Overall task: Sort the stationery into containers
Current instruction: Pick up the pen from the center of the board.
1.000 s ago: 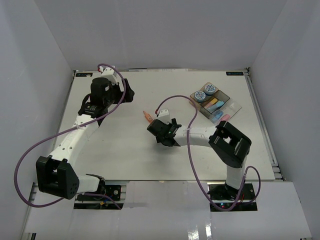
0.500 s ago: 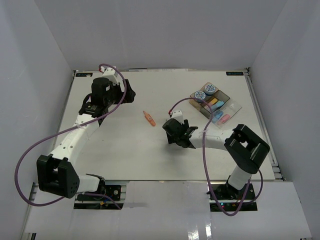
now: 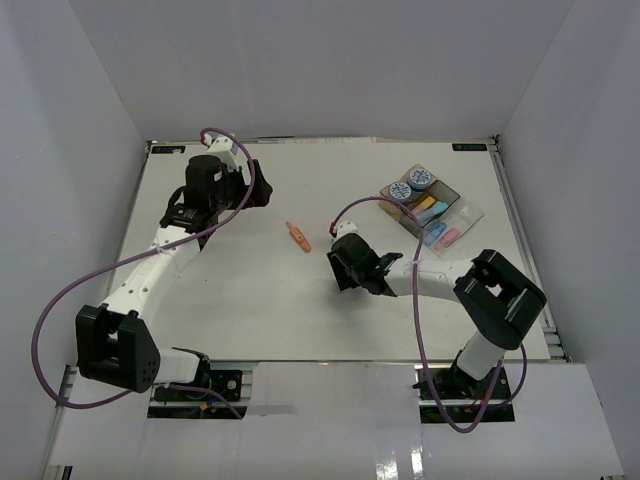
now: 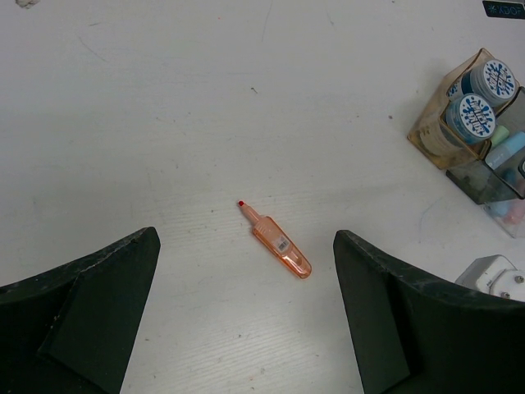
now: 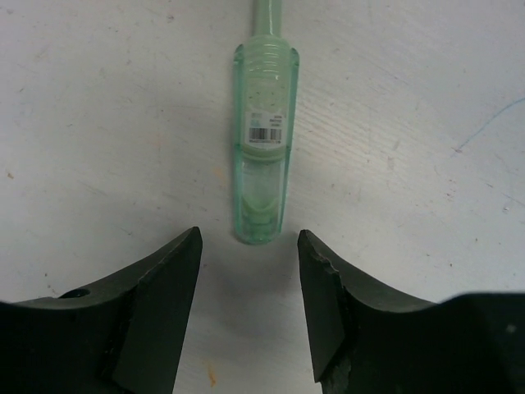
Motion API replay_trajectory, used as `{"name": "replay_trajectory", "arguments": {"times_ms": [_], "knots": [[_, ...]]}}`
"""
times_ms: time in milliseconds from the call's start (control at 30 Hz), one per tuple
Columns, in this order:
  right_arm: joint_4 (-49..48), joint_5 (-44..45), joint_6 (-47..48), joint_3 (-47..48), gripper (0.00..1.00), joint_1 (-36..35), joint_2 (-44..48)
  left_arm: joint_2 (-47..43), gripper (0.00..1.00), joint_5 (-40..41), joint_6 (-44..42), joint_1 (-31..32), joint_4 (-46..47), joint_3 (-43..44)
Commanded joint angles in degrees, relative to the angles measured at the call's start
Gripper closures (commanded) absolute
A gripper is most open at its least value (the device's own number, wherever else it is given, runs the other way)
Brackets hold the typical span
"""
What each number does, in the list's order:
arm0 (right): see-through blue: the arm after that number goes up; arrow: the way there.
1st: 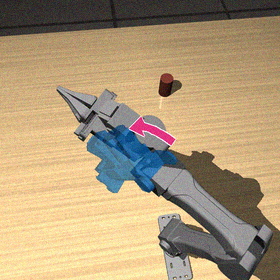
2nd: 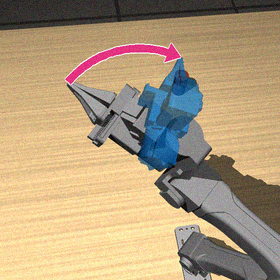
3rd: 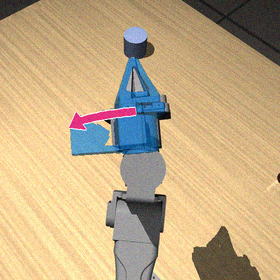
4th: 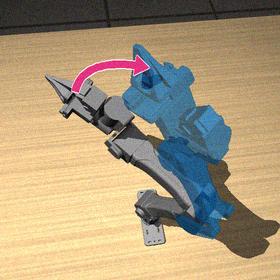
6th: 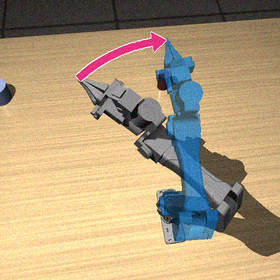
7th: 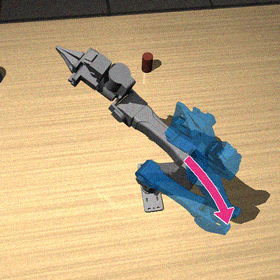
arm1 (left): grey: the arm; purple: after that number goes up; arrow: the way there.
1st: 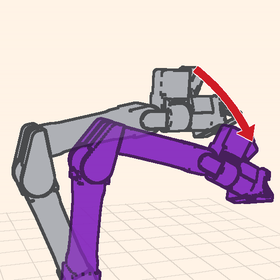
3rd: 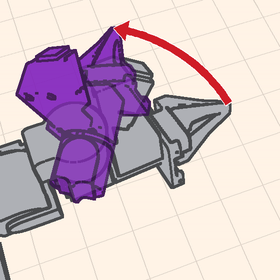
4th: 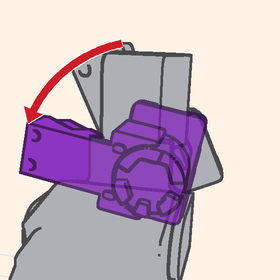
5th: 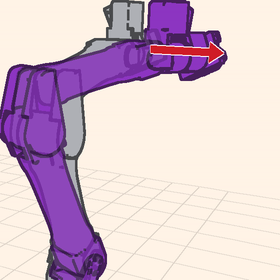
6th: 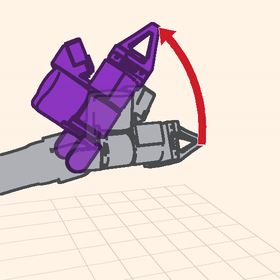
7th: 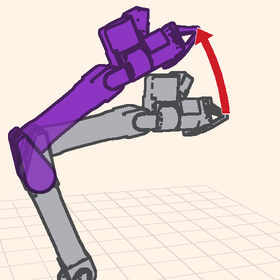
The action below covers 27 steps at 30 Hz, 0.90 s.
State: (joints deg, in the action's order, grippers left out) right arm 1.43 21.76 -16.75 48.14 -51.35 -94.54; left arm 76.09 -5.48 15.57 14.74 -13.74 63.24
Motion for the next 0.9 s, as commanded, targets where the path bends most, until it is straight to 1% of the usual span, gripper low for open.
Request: {"name": "replay_trajectory", "arguments": {"times_ms": [0, 100, 233, 400, 567, 867], "knots": [[-2.4, -3.4, 2.3, 0.5, 0.45, 0.1, -0.2, -0.6, 0.02, -0.7, 0.2, -0.2, -0.5, 0.7], [-2.4, -3.4, 1.7, 0.6, 0.49, 0.1, -1.0, -0.6, 0.02, -0.6, 0.2, -0.2, -0.6, 0.7], [-2.4, -2.5, 0.6, 0.4, 0.51, 0.7, -1.6, -0.8, 0.02, -0.5, 0.1, -0.2, -0.6, 0.7], [-1.5, -1.6, -1.3, -0.1, 0.51, 2.6, -1.7, -0.7, 0.02, -0.6, 0.1, -0.2, -0.7, 0.7], [-1.5, -0.4, -1.3, 0.0, 0.49, 3.3, -1.0, -0.7, 0.02, -0.8, 0.1, -0.2, -0.7, 0.7], [-1.5, -3.6, 1.3, 1.3, 0.51, 3.3, -2.3, -0.3, 0.02, -0.9, 0.0, -0.2, -0.7, 0.7]]}}
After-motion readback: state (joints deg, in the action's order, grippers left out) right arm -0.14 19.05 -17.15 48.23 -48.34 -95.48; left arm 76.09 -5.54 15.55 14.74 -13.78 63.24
